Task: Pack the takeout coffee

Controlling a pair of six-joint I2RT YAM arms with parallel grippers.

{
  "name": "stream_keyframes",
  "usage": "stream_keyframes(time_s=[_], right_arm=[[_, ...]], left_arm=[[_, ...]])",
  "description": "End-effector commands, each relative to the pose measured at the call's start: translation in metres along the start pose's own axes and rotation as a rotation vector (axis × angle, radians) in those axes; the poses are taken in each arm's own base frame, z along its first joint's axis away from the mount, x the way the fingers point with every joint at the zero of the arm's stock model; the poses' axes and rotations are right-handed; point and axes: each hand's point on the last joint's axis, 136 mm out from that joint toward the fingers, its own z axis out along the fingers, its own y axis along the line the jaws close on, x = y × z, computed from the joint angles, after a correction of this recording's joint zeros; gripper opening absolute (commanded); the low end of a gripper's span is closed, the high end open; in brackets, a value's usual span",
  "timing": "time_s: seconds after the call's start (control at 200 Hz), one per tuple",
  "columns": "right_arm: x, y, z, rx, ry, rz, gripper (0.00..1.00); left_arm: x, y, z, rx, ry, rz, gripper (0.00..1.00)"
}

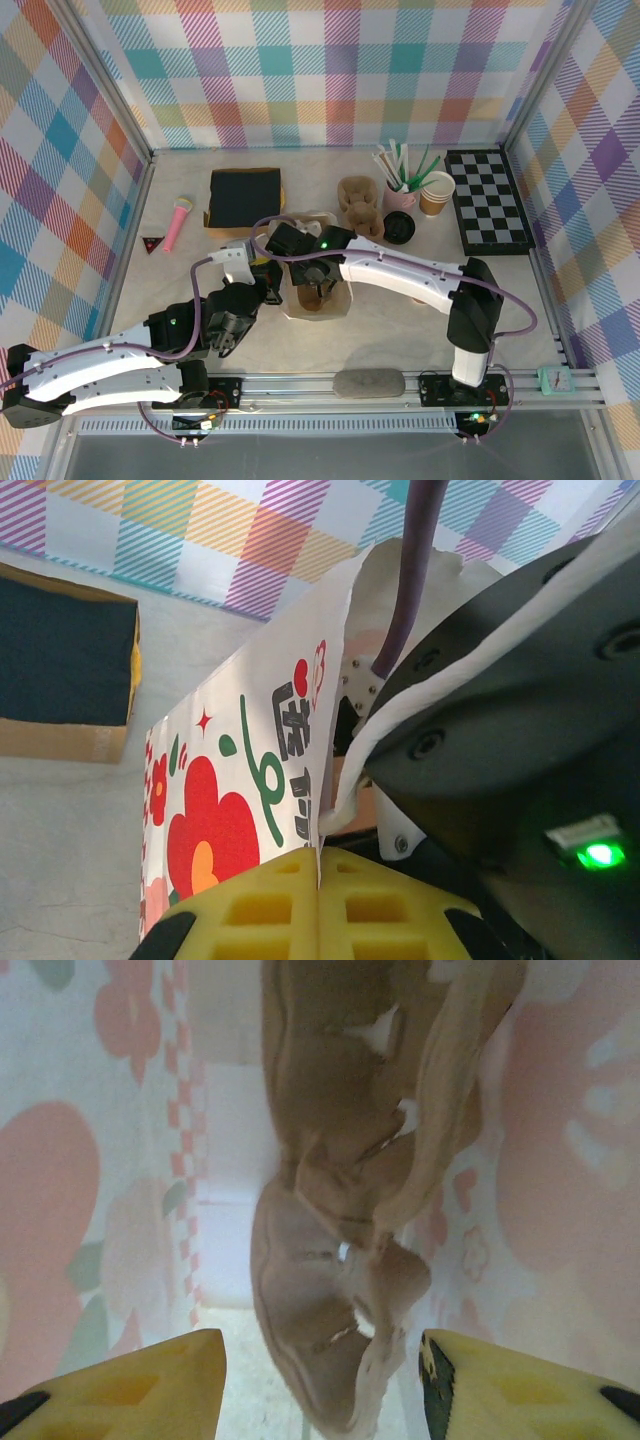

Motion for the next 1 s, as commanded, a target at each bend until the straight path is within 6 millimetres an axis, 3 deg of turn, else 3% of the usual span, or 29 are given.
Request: stream_keyframes(time_s=[0.0,0.335,0.535,0.755,0.995], right_arm=[[-0.011,-0.007,0.009,0.054,-0.055,0.027,0.55],[-0.017,0.0,0.042,0.079,-0.081,0.006,0.53],[-0.017,0.005,0.048,0.072,-0.076,0.0,0.32],[-0.02,0.01,0.032,0.027,-0.083,0.003,0.12],[-0.025,0.016,-0.018,-0.064,-0.106,0.005,0.04]], left_arm=[[-0.015,-0.005,-0.005,0.023,-0.029,-0.051,0.07],[-0.013,-0.004,-0.004,0.023,-0.022,-0.047,0.07],[-0.014,-0.002,-0.006,0.017,-0.024,-0.046,0.07],[-0.013,0.0,-0.004,0.001,-0.023,-0.035,0.07],[-0.021,0.009,-0.003,-0.101,-0.017,0.022,0.08]])
